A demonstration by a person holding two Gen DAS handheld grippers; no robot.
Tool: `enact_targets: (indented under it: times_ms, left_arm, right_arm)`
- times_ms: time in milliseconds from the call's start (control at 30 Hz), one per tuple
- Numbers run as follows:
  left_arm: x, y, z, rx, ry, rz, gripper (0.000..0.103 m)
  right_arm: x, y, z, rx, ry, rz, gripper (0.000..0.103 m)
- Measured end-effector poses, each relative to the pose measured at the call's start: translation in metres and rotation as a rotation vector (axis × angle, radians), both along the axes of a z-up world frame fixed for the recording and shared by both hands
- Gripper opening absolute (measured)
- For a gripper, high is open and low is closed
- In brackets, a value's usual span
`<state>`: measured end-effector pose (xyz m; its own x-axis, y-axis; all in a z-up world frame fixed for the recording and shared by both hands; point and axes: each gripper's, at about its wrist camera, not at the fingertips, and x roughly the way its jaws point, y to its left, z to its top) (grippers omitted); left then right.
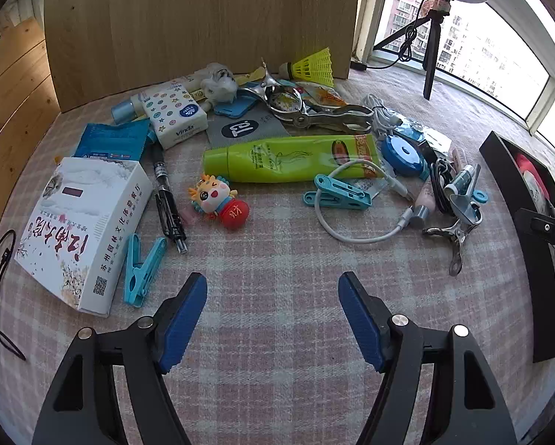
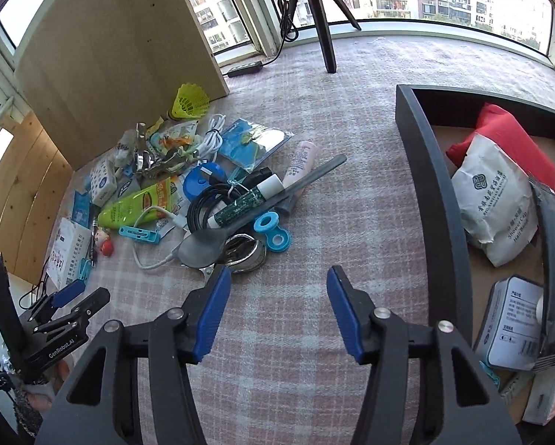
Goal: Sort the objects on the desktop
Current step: 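Move both tools toward the pile of items on the tablecloth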
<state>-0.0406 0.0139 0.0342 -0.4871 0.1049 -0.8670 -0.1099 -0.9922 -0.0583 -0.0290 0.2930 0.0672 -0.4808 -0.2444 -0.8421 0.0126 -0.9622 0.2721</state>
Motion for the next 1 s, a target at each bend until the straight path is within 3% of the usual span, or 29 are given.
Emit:
enact_targets:
  times_ms: [400, 667, 867, 1000]
  left_arm:
    - [-0.024, -0.011, 0.012, 0.014, 0.008, 0.007, 0.062]
    - [-0.050, -0.023, 0.030, -0.074, 0.024, -0.045, 0.064]
    - [-0.062, -0.031, 0.039, -0.001, 0.011, -0.033, 0.064]
    - [-0.061, -0.025, 0.025, 0.062, -0.033, -0.001, 0.062]
  right_arm:
    - [-0.029, -0.062, 0.028, 0.077, 0.069, 0.227, 0.049]
    - [-0.064, -0.068, 0.045, 0.074, 0.062, 0.258, 0.049]
    - [-0.086, -0.055, 0.053, 0.033, 0.051, 0.221, 0.049]
    - [-0.095, -0.073, 0.054, 0.037, 0.050, 0.298, 0.048]
